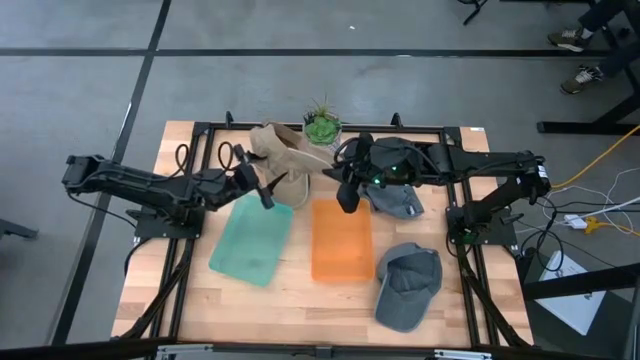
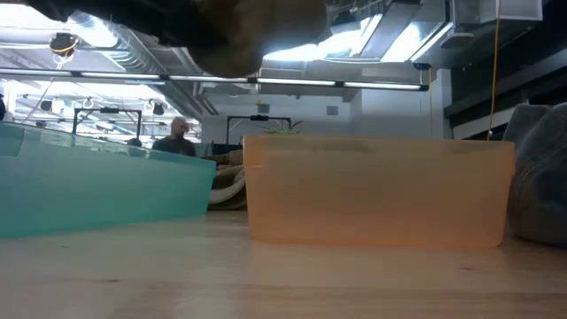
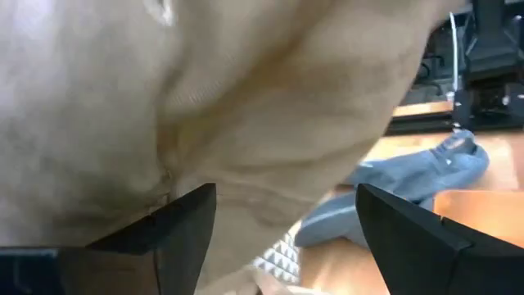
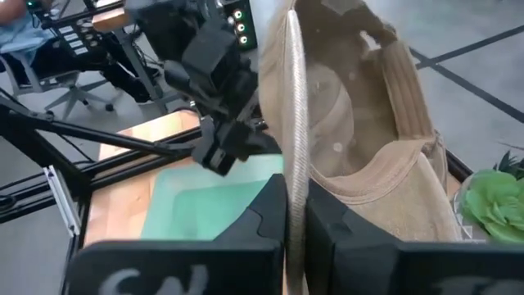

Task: Pick & Place hat
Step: Put the right brown cap into the orange bin

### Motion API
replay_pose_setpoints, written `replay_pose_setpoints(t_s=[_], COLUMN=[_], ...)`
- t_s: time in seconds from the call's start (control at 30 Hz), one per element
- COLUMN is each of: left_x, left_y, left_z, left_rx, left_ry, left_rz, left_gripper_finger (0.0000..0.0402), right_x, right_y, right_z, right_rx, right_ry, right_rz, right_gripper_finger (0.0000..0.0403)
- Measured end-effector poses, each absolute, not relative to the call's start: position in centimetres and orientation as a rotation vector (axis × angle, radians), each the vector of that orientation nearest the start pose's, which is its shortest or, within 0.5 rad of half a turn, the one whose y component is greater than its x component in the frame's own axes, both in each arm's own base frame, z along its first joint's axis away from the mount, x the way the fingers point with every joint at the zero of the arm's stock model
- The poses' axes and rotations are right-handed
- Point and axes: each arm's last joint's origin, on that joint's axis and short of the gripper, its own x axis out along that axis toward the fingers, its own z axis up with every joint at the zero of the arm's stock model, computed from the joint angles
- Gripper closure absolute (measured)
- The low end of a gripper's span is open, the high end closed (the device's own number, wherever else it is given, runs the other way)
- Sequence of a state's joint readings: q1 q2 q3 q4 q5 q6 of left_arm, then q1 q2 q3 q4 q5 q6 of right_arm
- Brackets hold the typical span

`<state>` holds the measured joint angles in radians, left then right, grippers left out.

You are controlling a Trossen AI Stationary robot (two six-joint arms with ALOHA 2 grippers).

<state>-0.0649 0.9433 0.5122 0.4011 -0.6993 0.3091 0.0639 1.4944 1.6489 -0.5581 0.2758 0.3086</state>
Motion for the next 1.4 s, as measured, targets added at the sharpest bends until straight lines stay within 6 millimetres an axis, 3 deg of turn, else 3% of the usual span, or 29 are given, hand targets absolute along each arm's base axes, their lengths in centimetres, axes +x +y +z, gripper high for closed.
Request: replay_pose_setpoints(t_s=[0.3, 0.63, 1.03, 1.27, 1.4], left_x=[18.7, 17.6, 17.1, 16.1, 16.2], left_y=[-0.5, -3.1, -4.8, -5.5, -5.3], left_z=[27.8, 27.1, 26.5, 26.3, 26.5], left_rx=[0.427, 0.360, 0.357, 0.304, 0.241], left_ry=[0.173, 0.189, 0.212, 0.201, 0.168], left_rz=[0.783, 0.633, 0.546, 0.754, 0.787], left_gripper_finger=[0.0110, 0.0110, 0.0110, 0.0110, 0.0110], right_x=[32.0, 31.9, 31.9, 31.9, 32.0], right_y=[1.5, 1.3, 1.3, 1.3, 1.3], right_z=[42.4, 42.3, 42.3, 42.3, 42.5], right_rx=[0.248, 0.210, 0.193, 0.195, 0.200], right_ry=[0.399, 0.410, 0.413, 0.410, 0.388], right_rz=[-0.184, -0.238, -0.226, -0.227, -0.222], right_gripper_finger=[0.0385, 0.0385, 0.0385, 0.0385, 0.0385])
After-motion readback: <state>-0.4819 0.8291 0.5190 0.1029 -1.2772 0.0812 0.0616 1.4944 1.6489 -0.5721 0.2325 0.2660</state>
